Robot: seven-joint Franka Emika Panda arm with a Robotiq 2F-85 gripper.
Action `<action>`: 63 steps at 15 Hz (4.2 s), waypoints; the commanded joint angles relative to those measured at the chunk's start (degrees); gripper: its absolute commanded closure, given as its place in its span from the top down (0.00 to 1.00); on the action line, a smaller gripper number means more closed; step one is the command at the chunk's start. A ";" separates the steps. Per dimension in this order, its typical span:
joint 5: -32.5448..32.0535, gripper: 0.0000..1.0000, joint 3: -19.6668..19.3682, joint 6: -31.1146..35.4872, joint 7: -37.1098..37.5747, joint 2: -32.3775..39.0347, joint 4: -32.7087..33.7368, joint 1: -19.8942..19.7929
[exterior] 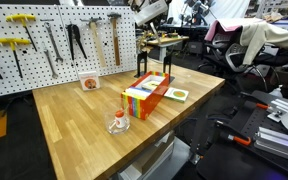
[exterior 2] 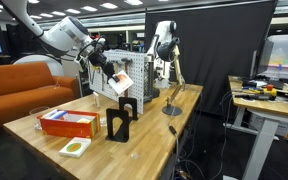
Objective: Remove the book that's slightly open and put it on the black thing nearest to the box
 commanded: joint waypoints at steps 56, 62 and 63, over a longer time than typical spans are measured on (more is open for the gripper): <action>39.27 0.04 -3.47 14.80 0.84 23.08 13.54 -6.75; 39.97 0.04 -3.99 15.38 -0.80 24.89 15.15 -6.81; 40.17 0.04 -4.08 15.40 -1.09 25.06 15.36 -6.81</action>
